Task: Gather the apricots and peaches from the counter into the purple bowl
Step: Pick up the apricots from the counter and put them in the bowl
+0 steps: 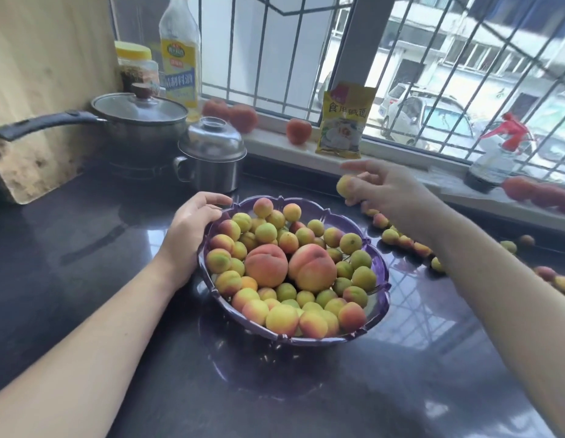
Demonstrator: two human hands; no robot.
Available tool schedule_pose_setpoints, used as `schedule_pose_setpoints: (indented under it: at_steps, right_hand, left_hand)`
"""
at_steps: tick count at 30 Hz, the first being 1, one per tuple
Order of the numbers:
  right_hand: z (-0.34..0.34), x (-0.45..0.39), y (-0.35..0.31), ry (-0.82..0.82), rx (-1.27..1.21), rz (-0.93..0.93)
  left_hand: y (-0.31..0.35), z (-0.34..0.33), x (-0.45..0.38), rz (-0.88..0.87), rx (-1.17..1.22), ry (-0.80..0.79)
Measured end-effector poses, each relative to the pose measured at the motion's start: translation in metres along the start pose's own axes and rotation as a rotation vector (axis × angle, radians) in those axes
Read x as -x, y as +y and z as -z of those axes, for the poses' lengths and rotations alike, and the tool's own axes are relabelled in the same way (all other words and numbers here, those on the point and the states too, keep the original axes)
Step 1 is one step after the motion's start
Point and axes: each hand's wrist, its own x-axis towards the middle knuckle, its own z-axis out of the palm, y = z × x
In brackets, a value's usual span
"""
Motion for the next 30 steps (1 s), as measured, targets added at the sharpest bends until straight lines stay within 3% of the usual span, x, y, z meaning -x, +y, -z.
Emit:
schedule_pose_setpoints:
  at_steps: [5, 11, 22, 24, 26, 30]
  right_hand:
    - [-0.046, -0.01, -0.021, -0.112, 0.448, 0.21]
    - [-0.082, -0.019, -0.008, -0.2, 0.679, 0.315]
    - [-0.077, -0.015, -0.001, -0.159, 0.658, 0.386]
    - [-0.07, -0.009, 0.004, -0.081, 0.62, 0.411]
    - [-0.054, -0.001, 0.016, 0.14, 0.479, 0.389]
    - [-0.015, 0.023, 0.07, 0.503, 0.272, 0.041]
  left_hand:
    - [0.0, 0.0, 0.0, 0.009, 0.001, 0.0]
    - [0.001, 0.0, 0.001, 0.017, 0.008, -0.005]
    - [0.001, -0.003, 0.001, 0.015, 0.005, -0.001]
    - [0.001, -0.003, 0.003, 0.014, 0.008, -0.011]
    - [0.003, -0.005, 0.004, 0.018, 0.012, -0.01]
    - [0.0, -0.017, 0.011, 0.041, 0.005, -0.051]
